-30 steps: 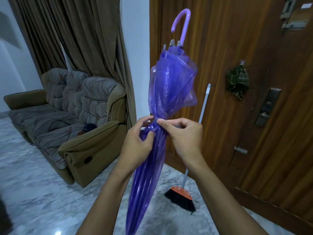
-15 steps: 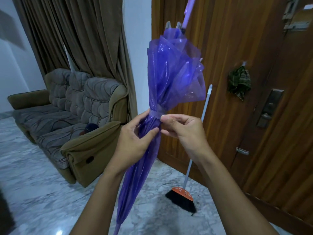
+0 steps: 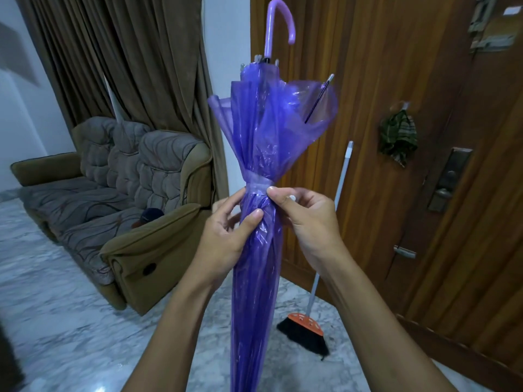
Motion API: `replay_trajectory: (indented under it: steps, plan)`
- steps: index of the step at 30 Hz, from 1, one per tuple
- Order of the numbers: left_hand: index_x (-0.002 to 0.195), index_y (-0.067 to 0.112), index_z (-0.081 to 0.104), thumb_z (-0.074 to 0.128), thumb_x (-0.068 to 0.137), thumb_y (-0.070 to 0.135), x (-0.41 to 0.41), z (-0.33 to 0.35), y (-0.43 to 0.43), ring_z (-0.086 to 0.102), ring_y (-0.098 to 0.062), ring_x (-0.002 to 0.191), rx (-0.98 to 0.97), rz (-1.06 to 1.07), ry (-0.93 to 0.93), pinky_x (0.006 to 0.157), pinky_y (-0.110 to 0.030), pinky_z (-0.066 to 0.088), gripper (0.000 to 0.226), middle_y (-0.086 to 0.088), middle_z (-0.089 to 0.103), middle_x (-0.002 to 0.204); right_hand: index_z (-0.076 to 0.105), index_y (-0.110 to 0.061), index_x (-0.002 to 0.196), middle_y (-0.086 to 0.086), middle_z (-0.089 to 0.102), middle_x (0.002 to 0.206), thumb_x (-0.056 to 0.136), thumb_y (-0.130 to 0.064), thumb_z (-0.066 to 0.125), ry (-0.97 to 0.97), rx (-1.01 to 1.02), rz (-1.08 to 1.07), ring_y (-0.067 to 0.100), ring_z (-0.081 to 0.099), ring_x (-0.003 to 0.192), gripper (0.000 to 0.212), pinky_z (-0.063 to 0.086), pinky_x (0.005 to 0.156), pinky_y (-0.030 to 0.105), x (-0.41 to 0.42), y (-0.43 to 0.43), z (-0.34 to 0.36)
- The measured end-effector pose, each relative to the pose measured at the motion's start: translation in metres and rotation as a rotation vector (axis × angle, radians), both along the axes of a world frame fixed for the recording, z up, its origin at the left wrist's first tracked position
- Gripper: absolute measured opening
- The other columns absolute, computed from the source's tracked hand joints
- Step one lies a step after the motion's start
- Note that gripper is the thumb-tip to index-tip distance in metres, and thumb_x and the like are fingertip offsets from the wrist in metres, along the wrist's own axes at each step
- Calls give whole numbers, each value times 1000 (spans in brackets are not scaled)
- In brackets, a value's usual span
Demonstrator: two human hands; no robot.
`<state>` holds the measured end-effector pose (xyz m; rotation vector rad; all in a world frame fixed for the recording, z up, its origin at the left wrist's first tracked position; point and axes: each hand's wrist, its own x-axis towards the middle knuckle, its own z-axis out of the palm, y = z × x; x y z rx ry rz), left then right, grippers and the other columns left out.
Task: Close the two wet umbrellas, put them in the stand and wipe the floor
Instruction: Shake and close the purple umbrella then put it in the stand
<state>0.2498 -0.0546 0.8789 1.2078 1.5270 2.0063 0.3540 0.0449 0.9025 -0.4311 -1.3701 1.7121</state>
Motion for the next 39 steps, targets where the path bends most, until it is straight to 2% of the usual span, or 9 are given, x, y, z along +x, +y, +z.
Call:
replay_trajectory:
  steps: [3,8,13,16,19,25,29,32,39]
  plan:
    - [136,19,55,68,90,12,3,5,1,64,-9,112,-12,156,173,99,-29,50,48,0,64,127,71,2,86,21,74,88,75,-15,83,-42,71,-136,26,73,77,24,61,74,38,-2,-3,3]
    - [144,17,44,60,94,11,8,16,0,57,8,116,-83,125,216,104,-18,43,53,9,61,131,74,-3,73,9,74,71,70,-14,87,-29,253,-305,6,65,61,17,54,60,19,-3,-10,10]
    - [139,26,49,72,74,38,5,22,-6,55,7,119,-134,138,363,102,-16,42,70,15,62,129,77,-11,83,0,75,74,79,-16,80,-91,411,-282,2,66,66,7,54,64,18,-3,-15,8]
    - [121,36,57,75,83,14,-2,23,-8,63,9,103,-63,120,295,87,-10,48,48,27,70,106,76,-9,91,5,76,86,87,-10,71,-105,486,-205,10,70,75,7,59,71,23,-4,-16,10]
    - [114,31,59,65,86,-2,-6,21,-11,67,7,92,20,21,128,76,-7,49,44,24,73,98,74,-6,92,14,73,86,91,-5,64,-3,262,2,17,69,75,10,61,70,25,-6,-16,13]
    - [127,10,59,68,85,6,-7,15,-16,68,-18,86,99,-115,-132,75,-24,57,43,-17,70,113,71,-1,101,5,76,85,91,-8,62,79,-8,158,7,71,74,15,58,70,18,-9,-17,7]
    - [125,16,61,66,78,12,-5,9,-17,68,-15,77,114,-130,-225,73,-26,57,47,-13,71,105,76,-6,100,10,76,98,81,-19,74,18,115,26,12,71,87,23,55,84,24,-11,-16,2]
    - [120,18,65,65,80,13,-5,10,-18,66,-16,74,107,-178,-250,72,-28,56,40,-13,69,102,76,-10,99,10,76,102,73,-27,75,16,50,95,19,71,98,31,54,93,30,-10,-16,0]
    - [131,10,59,66,88,11,4,12,-17,69,-13,83,96,-119,-236,73,-22,57,44,-9,72,107,75,-9,99,7,77,92,90,-11,63,71,-52,186,12,72,83,14,56,74,20,-7,-17,6]
